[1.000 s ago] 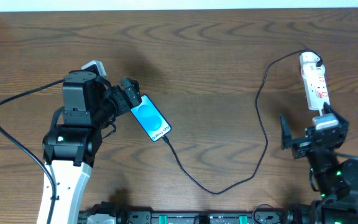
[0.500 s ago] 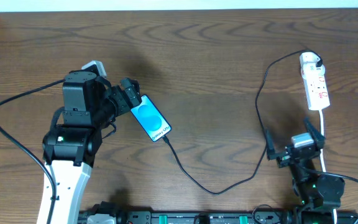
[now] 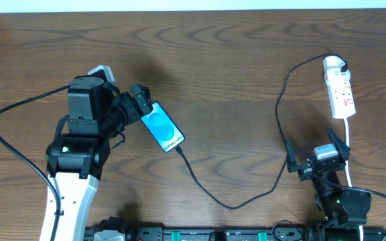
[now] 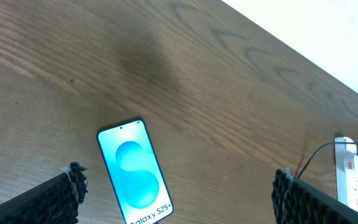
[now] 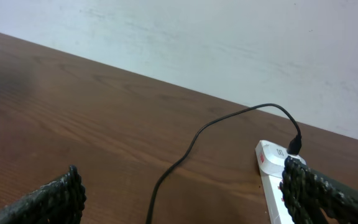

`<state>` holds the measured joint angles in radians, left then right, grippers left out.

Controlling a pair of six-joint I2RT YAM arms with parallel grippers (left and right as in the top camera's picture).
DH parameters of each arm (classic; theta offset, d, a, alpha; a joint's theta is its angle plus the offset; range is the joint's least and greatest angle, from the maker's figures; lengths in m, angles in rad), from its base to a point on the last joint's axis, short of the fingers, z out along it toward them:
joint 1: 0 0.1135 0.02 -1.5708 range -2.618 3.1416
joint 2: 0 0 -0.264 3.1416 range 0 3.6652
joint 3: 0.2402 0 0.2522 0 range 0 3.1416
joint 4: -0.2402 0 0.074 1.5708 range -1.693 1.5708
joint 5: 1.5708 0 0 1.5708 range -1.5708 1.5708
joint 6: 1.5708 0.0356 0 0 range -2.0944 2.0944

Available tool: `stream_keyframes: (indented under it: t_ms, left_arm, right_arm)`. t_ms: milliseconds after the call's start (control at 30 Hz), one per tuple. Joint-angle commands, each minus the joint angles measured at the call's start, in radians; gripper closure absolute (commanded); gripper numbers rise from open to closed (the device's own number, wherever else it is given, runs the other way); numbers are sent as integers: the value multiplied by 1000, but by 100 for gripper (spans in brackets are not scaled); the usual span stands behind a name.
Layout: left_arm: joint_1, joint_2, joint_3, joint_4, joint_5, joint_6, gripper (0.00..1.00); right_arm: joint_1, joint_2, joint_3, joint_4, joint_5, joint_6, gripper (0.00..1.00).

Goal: Plug charger to phone and switch on socket

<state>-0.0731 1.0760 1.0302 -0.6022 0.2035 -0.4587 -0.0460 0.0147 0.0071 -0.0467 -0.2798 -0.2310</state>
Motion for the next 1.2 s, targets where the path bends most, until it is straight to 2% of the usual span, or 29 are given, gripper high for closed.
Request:
stream_keyframes:
  t_ms: [0,833,1067,1167]
  left_arm:
    - [2,-5,21,0,-7,13,4]
    - [2,-12,18,-1,-7,13,3]
    - [2,-154,-32,5,-121,14,3]
    - [2,-244,-104,60,-182,24,3]
  right_arm:
    - [10,-9,-2,-6,8,9,1]
    - [10,-9,-2,-5,8,9,1]
    - [10,-9,-2,-5,8,9,1]
    - [10,-9,-2,-6,8,9,1]
